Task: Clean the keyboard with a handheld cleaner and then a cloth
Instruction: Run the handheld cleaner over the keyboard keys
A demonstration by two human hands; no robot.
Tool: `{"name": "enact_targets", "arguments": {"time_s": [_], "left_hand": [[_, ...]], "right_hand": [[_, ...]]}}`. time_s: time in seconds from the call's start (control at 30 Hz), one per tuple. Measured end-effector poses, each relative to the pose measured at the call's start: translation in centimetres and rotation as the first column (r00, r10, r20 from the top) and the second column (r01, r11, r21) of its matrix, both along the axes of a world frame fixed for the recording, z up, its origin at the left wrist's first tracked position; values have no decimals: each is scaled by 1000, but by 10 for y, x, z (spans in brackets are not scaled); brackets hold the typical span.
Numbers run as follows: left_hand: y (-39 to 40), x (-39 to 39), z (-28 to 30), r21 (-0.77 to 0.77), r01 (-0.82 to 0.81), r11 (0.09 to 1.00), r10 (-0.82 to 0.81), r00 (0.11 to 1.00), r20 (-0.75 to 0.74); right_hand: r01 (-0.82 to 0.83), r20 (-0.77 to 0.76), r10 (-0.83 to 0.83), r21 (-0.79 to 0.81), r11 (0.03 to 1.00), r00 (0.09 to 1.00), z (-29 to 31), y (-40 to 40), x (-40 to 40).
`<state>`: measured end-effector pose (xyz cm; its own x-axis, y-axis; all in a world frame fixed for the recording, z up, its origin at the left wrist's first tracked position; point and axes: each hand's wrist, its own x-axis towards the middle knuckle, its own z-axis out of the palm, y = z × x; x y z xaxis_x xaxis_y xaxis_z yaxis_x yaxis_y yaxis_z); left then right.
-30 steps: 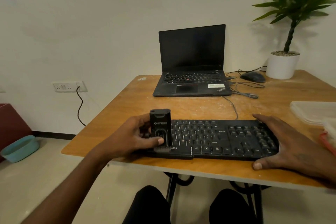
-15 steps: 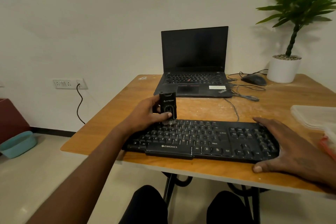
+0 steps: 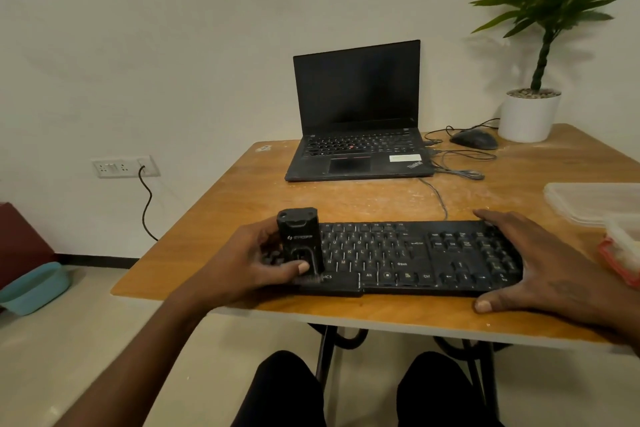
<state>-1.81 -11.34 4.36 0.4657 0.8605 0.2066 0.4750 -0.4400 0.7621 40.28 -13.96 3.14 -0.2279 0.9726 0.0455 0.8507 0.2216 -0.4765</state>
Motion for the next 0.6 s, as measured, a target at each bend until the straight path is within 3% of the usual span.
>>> {"name": "enact_targets", "arguments": {"time_s": [0.2,0.37,0.6], "left_hand": [[44,16,0,27,-98,995,97,995,27],[80,27,-1,98,-120,988,125,991,-45],[51,28,2,1,-63,998,63,998,24]], "right_hand": [[-4,0,4,0,1000,1000,-1,1,0],[-5,0,5,1,1000,1000,0,2,0],[-16,-26,16,13,1000,1000,-1,3,1]]}}
